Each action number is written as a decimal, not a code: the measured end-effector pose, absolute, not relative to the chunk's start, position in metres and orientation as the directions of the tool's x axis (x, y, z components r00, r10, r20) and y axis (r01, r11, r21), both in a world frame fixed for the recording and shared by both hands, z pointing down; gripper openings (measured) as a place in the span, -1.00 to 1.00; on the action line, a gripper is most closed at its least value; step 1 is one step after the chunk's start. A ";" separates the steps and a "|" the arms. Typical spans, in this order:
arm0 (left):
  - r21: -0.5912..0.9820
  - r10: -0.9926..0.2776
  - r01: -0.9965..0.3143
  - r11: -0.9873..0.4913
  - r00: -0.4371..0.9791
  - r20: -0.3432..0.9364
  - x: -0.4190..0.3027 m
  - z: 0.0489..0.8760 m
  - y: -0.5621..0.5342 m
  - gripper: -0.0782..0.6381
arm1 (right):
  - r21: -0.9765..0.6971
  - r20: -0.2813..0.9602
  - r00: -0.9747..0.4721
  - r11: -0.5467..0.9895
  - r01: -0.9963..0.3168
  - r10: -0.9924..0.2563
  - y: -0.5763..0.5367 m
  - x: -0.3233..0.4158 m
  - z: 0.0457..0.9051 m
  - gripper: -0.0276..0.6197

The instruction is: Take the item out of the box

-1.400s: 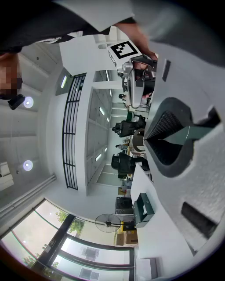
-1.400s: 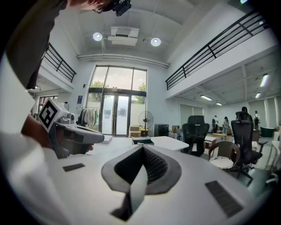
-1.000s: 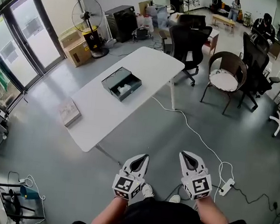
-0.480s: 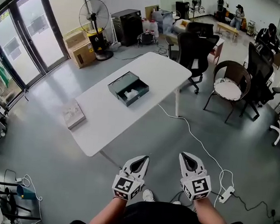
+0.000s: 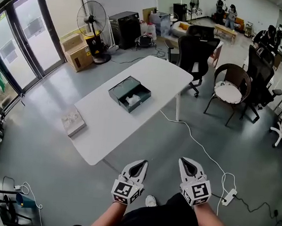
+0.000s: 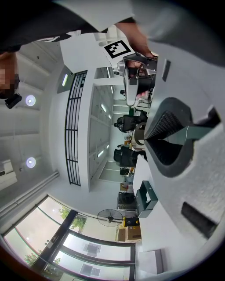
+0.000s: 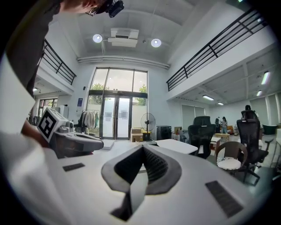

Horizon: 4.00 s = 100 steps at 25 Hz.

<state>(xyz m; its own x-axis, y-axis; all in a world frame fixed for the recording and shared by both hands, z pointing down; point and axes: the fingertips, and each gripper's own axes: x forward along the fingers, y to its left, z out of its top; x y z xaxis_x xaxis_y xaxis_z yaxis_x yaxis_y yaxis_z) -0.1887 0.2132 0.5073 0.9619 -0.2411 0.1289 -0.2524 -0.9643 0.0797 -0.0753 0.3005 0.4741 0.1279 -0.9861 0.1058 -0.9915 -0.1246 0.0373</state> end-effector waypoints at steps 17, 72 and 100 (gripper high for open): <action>0.067 -0.292 -0.306 -0.950 0.942 0.164 -0.105 0.513 0.154 -0.76 | 0.008 0.106 0.071 -0.071 -0.997 -0.992 0.234 0.019 0.478 -0.90; 0.081 -0.622 -0.655 -0.751 0.743 0.246 -0.053 0.536 -0.172 -0.76 | 0.070 0.135 -0.449 0.460 -0.885 -0.883 -0.158 0.052 0.481 -0.90; -0.116 -0.624 -0.659 -0.743 0.620 0.477 -0.022 0.608 -0.264 -0.75 | -0.015 0.177 -0.604 0.611 -0.791 -0.777 -0.283 0.087 0.502 -0.90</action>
